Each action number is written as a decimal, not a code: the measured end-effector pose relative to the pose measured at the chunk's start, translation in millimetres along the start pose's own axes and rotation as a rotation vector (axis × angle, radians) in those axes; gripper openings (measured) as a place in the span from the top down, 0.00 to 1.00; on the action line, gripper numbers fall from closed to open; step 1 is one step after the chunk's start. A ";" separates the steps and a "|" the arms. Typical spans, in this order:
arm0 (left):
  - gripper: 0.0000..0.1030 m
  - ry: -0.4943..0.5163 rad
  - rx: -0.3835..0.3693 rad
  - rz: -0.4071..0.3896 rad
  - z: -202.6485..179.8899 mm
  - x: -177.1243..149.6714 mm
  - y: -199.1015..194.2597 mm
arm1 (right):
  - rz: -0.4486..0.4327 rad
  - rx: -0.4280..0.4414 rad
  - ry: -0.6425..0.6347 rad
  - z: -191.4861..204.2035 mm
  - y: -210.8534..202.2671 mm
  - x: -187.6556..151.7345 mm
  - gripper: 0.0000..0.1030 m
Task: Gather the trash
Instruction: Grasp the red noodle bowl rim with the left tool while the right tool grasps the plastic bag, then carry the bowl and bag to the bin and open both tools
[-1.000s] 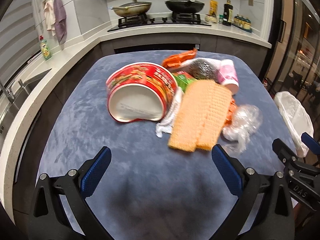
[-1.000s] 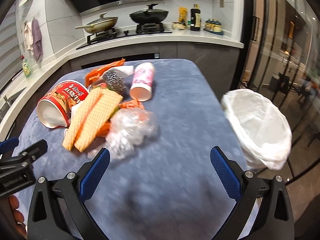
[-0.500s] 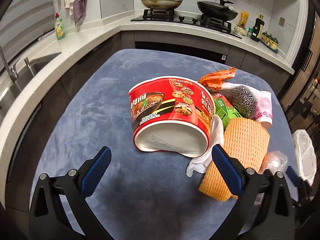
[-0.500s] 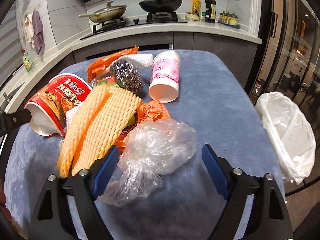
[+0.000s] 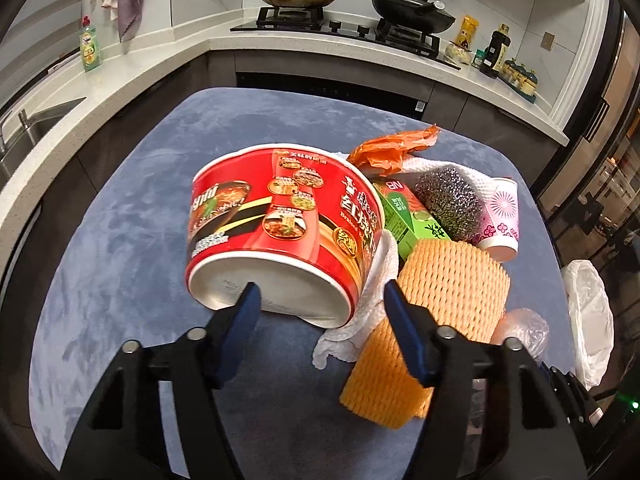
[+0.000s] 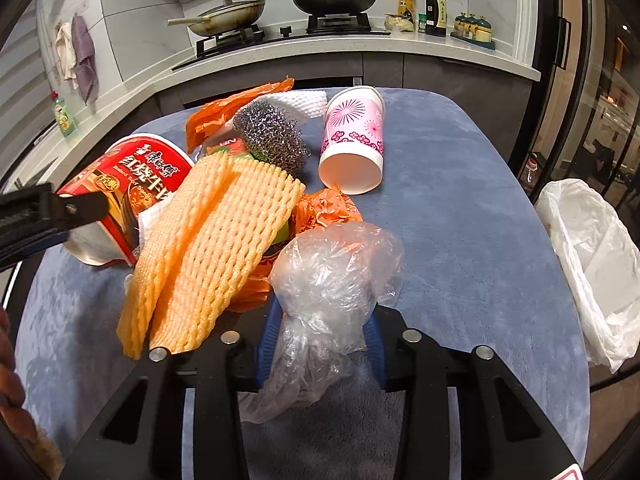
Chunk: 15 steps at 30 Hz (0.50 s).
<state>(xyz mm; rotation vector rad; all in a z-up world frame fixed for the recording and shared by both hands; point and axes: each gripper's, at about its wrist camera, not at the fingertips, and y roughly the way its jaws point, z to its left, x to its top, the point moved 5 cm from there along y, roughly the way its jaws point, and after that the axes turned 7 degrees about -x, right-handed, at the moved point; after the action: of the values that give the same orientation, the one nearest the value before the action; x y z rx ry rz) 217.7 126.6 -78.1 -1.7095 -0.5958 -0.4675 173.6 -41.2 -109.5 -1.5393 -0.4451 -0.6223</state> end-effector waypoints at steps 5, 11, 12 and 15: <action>0.76 -0.006 -0.014 0.020 -1.1 -2.9 8.9 | 0.000 0.023 0.014 -2.3 -5.6 0.1 0.67; 0.92 0.017 -0.026 -0.010 -6.3 -2.3 -1.8 | -0.030 0.030 0.016 -6.6 -22.5 2.1 0.69; 0.92 0.016 -0.029 -0.014 -5.7 -2.2 -4.7 | -0.039 0.029 0.016 -8.2 -26.4 2.6 0.69; 0.93 0.023 -0.040 -0.034 -6.7 -0.4 -15.8 | -0.057 0.029 0.024 -12.3 -35.2 5.4 0.70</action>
<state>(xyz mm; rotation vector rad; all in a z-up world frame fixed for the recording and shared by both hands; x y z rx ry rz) 207.8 122.5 -64.7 -1.7317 -0.6034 -0.5260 154.3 -51.4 -78.8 -1.4944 -0.4789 -0.6747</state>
